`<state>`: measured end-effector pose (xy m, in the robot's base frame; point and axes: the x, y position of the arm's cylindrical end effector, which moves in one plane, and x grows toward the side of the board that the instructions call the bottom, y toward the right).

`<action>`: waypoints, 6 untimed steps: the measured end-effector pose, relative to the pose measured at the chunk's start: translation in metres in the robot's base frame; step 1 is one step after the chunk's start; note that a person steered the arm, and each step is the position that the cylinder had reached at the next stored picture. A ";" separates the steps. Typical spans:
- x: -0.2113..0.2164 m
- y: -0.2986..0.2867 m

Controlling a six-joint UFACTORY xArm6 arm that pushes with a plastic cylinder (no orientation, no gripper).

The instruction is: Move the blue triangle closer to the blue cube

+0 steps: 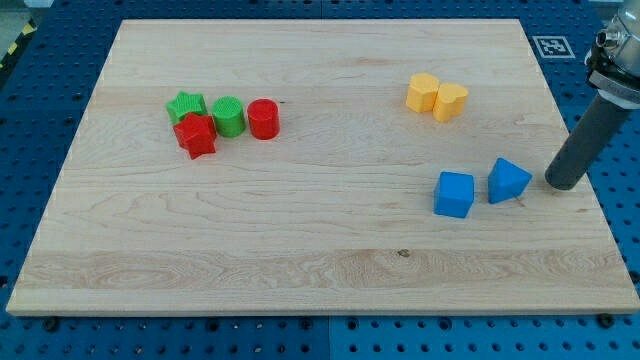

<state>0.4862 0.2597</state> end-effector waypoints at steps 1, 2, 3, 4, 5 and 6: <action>0.003 -0.024; 0.008 -0.052; 0.008 -0.073; 0.003 -0.081; -0.030 -0.078; -0.066 -0.100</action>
